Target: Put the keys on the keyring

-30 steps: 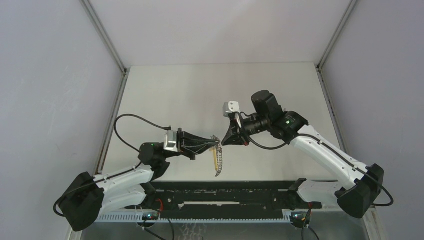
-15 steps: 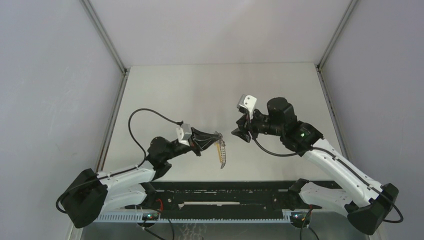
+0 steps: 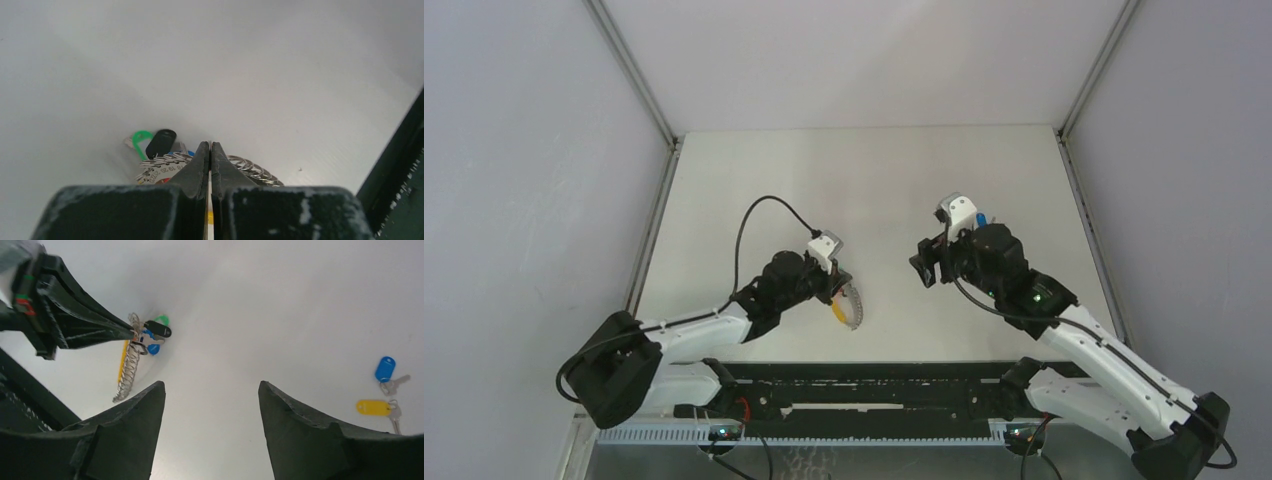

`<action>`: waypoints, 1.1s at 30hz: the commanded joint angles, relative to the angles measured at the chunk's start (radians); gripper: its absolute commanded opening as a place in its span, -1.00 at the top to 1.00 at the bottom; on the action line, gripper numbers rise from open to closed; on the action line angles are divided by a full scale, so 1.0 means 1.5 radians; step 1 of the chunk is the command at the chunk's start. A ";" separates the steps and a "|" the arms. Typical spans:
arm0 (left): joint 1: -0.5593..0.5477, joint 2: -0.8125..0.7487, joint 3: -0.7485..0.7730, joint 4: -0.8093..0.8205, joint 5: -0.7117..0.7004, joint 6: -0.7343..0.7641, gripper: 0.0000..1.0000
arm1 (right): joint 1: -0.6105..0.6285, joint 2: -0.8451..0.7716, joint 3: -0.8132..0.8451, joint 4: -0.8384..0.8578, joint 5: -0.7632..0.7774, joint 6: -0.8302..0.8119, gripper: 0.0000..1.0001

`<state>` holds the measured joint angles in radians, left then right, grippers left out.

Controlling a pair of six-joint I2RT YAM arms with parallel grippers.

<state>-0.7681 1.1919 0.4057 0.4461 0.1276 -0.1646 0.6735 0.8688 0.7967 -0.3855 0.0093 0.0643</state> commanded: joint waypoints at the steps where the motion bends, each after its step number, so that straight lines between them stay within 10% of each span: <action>1: 0.015 0.049 0.094 -0.058 -0.079 -0.002 0.99 | -0.008 -0.060 -0.014 0.052 0.077 0.058 -0.40; 14: 0.069 0.140 0.201 -0.064 -0.071 -0.054 0.10 | -0.022 -0.233 -0.056 0.004 0.224 0.163 -1.00; 16: 0.079 0.091 0.185 -0.087 -0.092 -0.065 -0.95 | -0.024 -0.262 -0.057 -0.015 0.236 0.169 -1.00; 33: 0.098 -0.526 0.141 -0.506 -0.278 -0.118 -0.99 | -0.026 -0.435 -0.058 -0.119 0.314 0.149 -1.00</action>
<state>-0.6258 0.4915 0.5991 -0.1078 -0.2337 -0.3294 0.6388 0.2398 0.7116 -0.5533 0.4408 0.2916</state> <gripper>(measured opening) 0.996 0.997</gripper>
